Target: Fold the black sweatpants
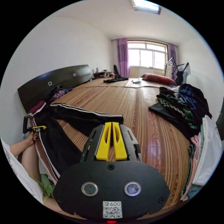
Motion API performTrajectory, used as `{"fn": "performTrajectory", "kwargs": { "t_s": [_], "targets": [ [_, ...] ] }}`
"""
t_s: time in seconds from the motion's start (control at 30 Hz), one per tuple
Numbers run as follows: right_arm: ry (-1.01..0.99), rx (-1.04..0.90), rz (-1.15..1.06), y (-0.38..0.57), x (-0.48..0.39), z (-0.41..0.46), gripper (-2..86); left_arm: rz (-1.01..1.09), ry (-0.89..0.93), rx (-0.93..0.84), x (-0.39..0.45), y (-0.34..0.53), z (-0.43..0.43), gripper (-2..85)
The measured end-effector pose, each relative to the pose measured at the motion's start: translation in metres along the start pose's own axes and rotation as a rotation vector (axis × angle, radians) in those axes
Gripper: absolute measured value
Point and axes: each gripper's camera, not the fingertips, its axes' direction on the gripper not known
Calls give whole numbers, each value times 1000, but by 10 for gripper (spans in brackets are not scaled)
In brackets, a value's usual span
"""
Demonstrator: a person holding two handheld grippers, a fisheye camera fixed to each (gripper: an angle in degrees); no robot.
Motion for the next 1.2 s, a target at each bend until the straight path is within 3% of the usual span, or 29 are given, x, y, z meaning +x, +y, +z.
{"fn": "performTrajectory", "kwargs": {
  "t_s": [0.1,0.2,0.23,0.3,0.4,0.43,0.5,0.6,0.7,0.8,0.87,0.93,1.1,1.2],
  "targets": [
    [-40,-185,32,-23,-26,86,-9,-1,5,1,15,-9,12,6],
    [187,-514,-91,-4,-47,187,-9,-4,16,3,30,-19,25,5],
    [212,-480,-200,12,-58,195,-9,-5,19,3,36,-23,30,5],
    [296,-521,-196,21,-56,200,-9,-6,20,4,46,-30,38,5],
    [575,-663,-334,45,-45,213,-8,-4,16,3,65,-42,54,6],
    [792,-817,-420,69,-27,233,-8,-4,14,3,73,-47,60,6],
    [814,-722,-487,84,-32,228,-8,-3,10,3,85,-55,70,6],
    [710,-493,-270,74,-39,189,-8,-3,14,3,103,-70,86,6],
    [436,-297,-201,73,-67,156,-8,-1,11,2,124,-85,102,6],
    [276,-352,-214,79,-88,172,-8,-4,18,4,143,-101,118,5],
    [388,-520,-303,102,-81,223,-8,-11,28,7,156,-114,132,5],
    [475,-412,-322,109,-74,230,-8,-12,30,6,167,-125,142,5],
    [632,-560,-401,95,-77,257,-8,-15,42,7,195,-157,171,7],
    [614,-570,-445,97,-83,232,-8,-25,69,10,207,-176,188,14]
  ]
}}
